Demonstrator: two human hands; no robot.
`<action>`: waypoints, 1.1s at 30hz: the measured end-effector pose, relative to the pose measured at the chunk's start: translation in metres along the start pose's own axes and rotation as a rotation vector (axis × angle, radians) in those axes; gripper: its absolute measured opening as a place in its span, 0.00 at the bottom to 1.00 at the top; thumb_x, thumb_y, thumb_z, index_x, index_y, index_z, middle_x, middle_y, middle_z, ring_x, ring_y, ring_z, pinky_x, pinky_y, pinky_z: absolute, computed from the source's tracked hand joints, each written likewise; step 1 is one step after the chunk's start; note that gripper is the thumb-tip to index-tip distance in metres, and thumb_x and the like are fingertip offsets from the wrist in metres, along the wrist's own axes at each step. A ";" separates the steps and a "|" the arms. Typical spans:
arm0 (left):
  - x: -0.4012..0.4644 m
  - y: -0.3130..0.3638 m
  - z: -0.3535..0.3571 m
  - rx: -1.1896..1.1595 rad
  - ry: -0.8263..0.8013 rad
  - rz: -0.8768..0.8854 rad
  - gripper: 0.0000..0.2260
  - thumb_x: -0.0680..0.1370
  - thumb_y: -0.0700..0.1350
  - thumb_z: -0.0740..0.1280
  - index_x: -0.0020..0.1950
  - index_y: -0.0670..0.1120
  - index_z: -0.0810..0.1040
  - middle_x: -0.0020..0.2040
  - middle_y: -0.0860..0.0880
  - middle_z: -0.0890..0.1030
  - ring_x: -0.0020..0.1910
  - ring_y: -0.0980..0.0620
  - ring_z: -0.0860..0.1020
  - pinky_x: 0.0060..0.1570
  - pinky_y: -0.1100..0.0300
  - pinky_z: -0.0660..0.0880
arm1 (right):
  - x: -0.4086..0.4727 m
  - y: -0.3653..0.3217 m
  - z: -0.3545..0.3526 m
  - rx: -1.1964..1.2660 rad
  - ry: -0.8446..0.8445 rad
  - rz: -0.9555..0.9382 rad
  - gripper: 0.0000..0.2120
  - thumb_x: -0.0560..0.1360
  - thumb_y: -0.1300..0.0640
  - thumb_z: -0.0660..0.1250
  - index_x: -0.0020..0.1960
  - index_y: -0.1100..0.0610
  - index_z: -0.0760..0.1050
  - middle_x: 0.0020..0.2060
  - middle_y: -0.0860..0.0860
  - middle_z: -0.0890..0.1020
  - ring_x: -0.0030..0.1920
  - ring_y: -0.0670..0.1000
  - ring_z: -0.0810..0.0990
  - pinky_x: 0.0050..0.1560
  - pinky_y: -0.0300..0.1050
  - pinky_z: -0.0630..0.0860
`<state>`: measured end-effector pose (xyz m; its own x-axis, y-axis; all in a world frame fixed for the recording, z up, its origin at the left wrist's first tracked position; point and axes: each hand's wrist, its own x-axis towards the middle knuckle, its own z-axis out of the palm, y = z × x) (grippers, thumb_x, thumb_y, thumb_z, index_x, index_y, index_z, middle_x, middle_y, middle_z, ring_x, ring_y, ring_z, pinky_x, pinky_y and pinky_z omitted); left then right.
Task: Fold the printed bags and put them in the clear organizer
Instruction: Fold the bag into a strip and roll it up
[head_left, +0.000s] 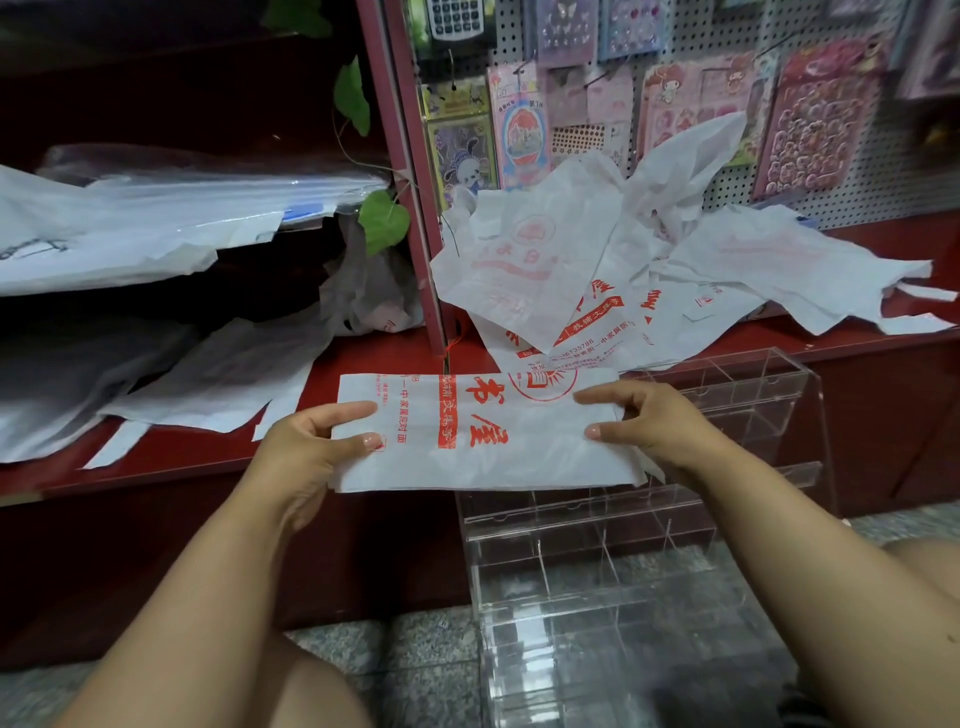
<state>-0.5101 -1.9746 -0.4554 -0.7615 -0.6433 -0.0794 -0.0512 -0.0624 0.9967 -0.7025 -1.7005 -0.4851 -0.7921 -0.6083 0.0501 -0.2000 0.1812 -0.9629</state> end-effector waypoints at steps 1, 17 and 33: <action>-0.001 0.001 0.000 -0.001 -0.002 0.004 0.16 0.69 0.27 0.70 0.53 0.42 0.82 0.51 0.43 0.84 0.43 0.48 0.85 0.39 0.62 0.81 | 0.000 0.000 0.000 -0.015 0.000 0.004 0.20 0.68 0.65 0.75 0.55 0.47 0.81 0.59 0.46 0.79 0.60 0.48 0.77 0.63 0.47 0.74; -0.003 0.003 -0.004 -0.041 0.000 -0.012 0.17 0.69 0.27 0.70 0.53 0.43 0.82 0.52 0.43 0.84 0.44 0.47 0.85 0.36 0.62 0.81 | -0.003 -0.002 0.016 -0.041 0.110 -0.030 0.10 0.75 0.62 0.69 0.45 0.48 0.83 0.50 0.42 0.81 0.52 0.43 0.78 0.60 0.45 0.75; -0.008 0.017 -0.022 0.503 0.006 0.172 0.14 0.73 0.32 0.72 0.53 0.49 0.83 0.51 0.49 0.84 0.46 0.57 0.82 0.41 0.73 0.75 | -0.003 -0.010 0.007 -0.285 0.082 -0.131 0.15 0.68 0.63 0.76 0.53 0.53 0.82 0.50 0.45 0.81 0.53 0.48 0.78 0.57 0.40 0.72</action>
<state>-0.4904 -1.9871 -0.4381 -0.7828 -0.6162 0.0868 -0.2310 0.4173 0.8789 -0.6940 -1.7053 -0.4773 -0.7902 -0.5790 0.2011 -0.4478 0.3213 -0.8344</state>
